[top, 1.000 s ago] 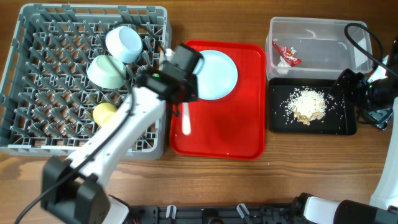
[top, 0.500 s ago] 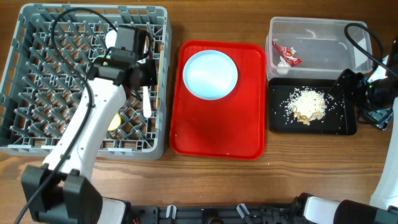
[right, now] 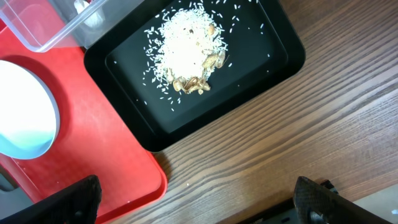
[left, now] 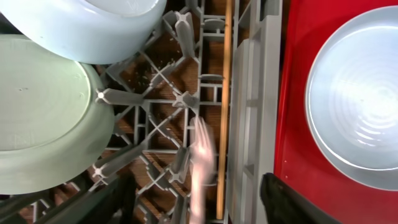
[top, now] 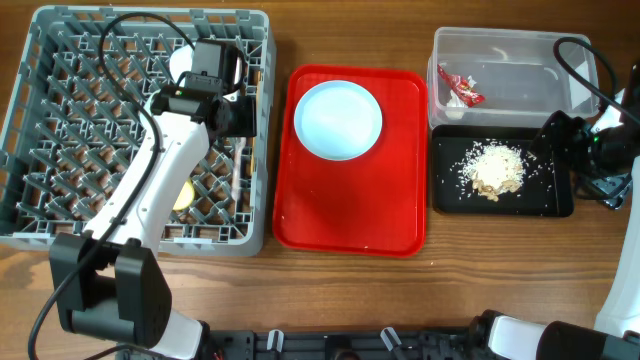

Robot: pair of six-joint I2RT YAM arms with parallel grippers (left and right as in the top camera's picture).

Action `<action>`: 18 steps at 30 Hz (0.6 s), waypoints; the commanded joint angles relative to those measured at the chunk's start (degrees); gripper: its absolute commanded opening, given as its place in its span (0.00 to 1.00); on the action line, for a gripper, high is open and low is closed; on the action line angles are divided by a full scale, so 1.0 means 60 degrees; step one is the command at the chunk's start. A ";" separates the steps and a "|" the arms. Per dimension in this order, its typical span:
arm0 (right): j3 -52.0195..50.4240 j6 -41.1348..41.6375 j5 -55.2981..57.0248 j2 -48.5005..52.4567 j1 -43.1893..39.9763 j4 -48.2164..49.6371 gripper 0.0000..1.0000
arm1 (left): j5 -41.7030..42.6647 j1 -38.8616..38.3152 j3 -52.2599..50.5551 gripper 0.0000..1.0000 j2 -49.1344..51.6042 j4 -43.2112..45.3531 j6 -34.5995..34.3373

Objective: Sort waste into correct bins and load items into the dishwasher rack
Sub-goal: 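Carry the white fork into the dish rack and release it, then reach the left gripper to the white plate rim and grasp it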

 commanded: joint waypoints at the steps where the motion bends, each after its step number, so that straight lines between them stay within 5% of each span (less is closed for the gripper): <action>1: 0.0098 -0.0124 -0.0106 -0.0189 0.0000 -0.0018 1.00 | 0.0772 0.0011 -0.0040 0.66 -0.0171 0.0055 0.0047; 7: 0.0098 -0.0124 -0.0106 -0.0189 0.0000 -0.0018 1.00 | 0.2269 -0.0106 -0.0040 0.66 -0.0754 0.0248 0.0040; 11: 0.0098 -0.0120 -0.0106 -0.0189 0.0000 -0.0004 1.00 | 0.4003 -0.0718 -0.0044 0.77 -0.0780 0.0816 0.0040; 14: 0.0098 -0.0124 -0.0102 -0.0189 0.0000 -0.0007 1.00 | 0.4105 -0.1446 0.0146 0.85 -0.0776 0.1064 -0.0255; 18: 0.0098 -0.0120 -0.0106 -0.0189 0.0000 0.0033 1.00 | 0.3982 -0.2091 0.0623 0.82 -0.0721 0.1271 -0.0743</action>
